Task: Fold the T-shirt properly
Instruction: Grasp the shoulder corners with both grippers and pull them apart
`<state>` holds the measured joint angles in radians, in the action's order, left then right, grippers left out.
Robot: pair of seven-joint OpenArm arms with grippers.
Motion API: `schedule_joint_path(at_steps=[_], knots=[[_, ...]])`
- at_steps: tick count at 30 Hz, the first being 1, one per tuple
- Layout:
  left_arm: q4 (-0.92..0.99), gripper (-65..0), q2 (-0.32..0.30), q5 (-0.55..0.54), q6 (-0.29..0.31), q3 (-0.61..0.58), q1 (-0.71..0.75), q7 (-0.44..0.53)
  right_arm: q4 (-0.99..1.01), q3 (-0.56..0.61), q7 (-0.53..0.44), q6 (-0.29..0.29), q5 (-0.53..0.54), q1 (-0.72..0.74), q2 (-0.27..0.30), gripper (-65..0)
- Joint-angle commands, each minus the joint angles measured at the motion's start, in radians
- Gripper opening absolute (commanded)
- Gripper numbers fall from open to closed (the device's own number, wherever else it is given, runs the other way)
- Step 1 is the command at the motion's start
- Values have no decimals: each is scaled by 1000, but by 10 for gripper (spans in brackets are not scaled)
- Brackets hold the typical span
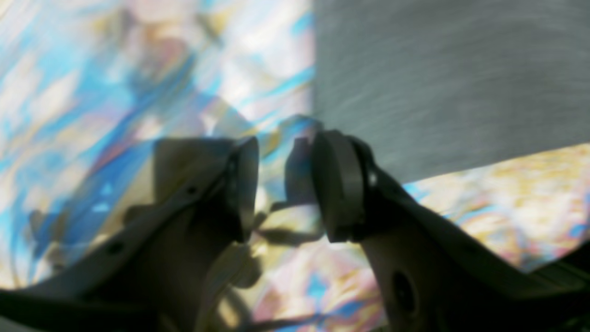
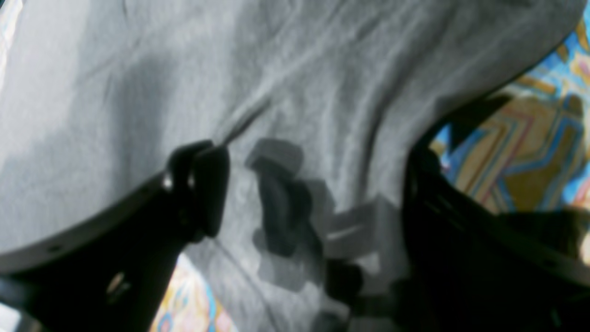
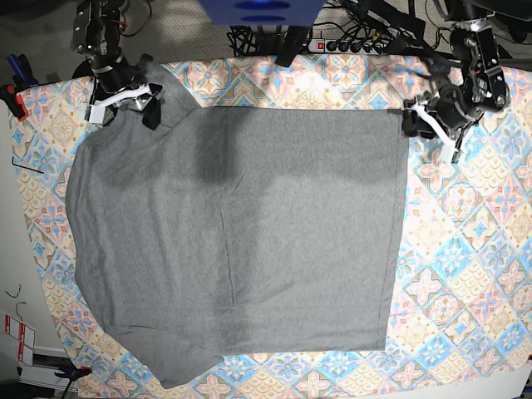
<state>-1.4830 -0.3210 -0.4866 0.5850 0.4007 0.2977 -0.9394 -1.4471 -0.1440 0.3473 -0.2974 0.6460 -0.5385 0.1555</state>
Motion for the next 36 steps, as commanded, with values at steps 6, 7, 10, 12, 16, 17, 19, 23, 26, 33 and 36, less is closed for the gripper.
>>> schedule_joint_path(at_steps=[6,7,10,12,16,17,19,23,26,33,36], knots=[[63,-418,3,-5,62,-139,-56,-16,-31,65,128,4,-16,-22,13,-194],[72,-418,4,-7,62,-151,-56,-13,-31,65,128,4,-16,-22,13,-194],[107,-418,20,-7,63,-184,-56,-11,-30,65,128,4,-16,-22,14,-194],[134,-418,24,-7,65,-188,-56,-11,-28,65,128,4,-16,-22,14,-194],[158,-419,24,-5,65,-188,-55,-11,-28,67,128,4,-16,-22,14,-194],[158,-419,24,-5,65,-190,-53,-11,-28,67,128,4,-16,-22,14,-194],[160,-419,24,-4,65,-193,-53,-13,-30,67,128,4,-16,-22,14,-195],[160,-481,20,-4,65,-283,-53,-11,-28,67,128,4,-16,-21,14,-286],[160,-510,20,-4,65,-355,-53,-11,-27,67,129,4,-16,-18,16,-422],[161,-623,24,-5,65,-438,-53,-10,-27,59,129,5,-16,-19,48,-633],[161,-624,18,-8,65,-434,-51,-10,-31,54,128,5,-18,-22,51,-635]])
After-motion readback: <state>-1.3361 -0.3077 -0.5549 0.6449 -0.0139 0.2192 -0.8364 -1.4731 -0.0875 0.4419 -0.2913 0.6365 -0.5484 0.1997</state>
